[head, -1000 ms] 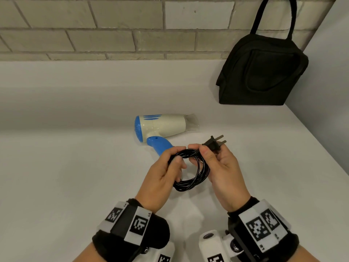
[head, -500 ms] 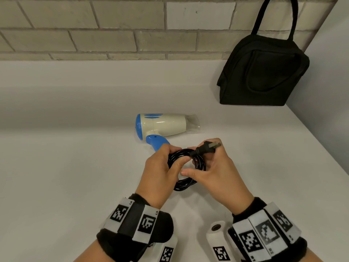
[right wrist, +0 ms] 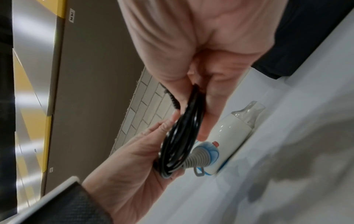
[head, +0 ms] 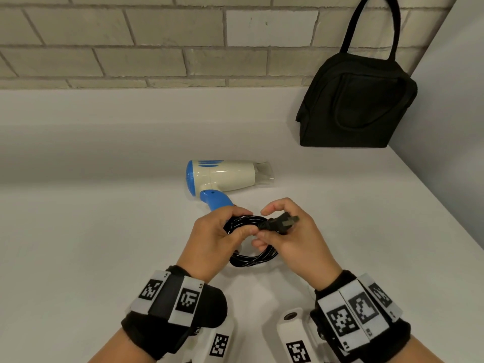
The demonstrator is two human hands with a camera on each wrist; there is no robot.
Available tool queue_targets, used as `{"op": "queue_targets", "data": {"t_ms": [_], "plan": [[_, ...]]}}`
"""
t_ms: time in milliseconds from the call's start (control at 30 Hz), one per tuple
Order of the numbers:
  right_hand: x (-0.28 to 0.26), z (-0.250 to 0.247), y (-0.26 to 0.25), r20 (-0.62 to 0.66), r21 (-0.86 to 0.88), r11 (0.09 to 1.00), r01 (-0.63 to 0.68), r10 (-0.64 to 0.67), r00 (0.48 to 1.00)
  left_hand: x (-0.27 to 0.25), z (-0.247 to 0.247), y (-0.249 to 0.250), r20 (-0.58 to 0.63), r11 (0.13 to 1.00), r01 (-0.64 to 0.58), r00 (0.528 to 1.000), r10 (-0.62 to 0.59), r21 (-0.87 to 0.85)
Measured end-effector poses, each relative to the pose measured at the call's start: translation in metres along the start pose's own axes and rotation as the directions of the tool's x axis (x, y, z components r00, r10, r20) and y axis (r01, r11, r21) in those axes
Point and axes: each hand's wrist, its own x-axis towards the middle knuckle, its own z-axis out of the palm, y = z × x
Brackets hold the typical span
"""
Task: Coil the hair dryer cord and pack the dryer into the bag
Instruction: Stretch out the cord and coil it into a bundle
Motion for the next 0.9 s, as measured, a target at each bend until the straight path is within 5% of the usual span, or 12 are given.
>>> {"op": "queue_targets", "data": {"t_ms": [167, 300, 700, 900], "plan": [[-0.001, -0.006, 0.000, 0.098, 0.032, 0.999, 0.027, -0.030, 0.995, -0.004, -0.003, -0.003, 0.100, 0.999, 0.009, 0.995, -0.004, -0.045], [-0.001, -0.003, -0.001, 0.064, 0.017, 0.995, 0.101, -0.102, 0.993, -0.002, 0.001, 0.002, 0.057, 0.998, -0.031, 0.998, 0.034, -0.049], [-0.007, 0.008, 0.005, -0.041, 0.270, 0.962, 0.033, -0.023, 0.999, -0.003, 0.005, 0.002, 0.156, 0.969, -0.201, 0.971, 0.178, 0.146], [-0.003, 0.005, 0.008, -0.002, 0.327, 0.939, -0.104, 0.110, 0.994, -0.009, 0.003, -0.002, 0.111, 0.981, -0.126, 0.988, 0.111, 0.148]]}}
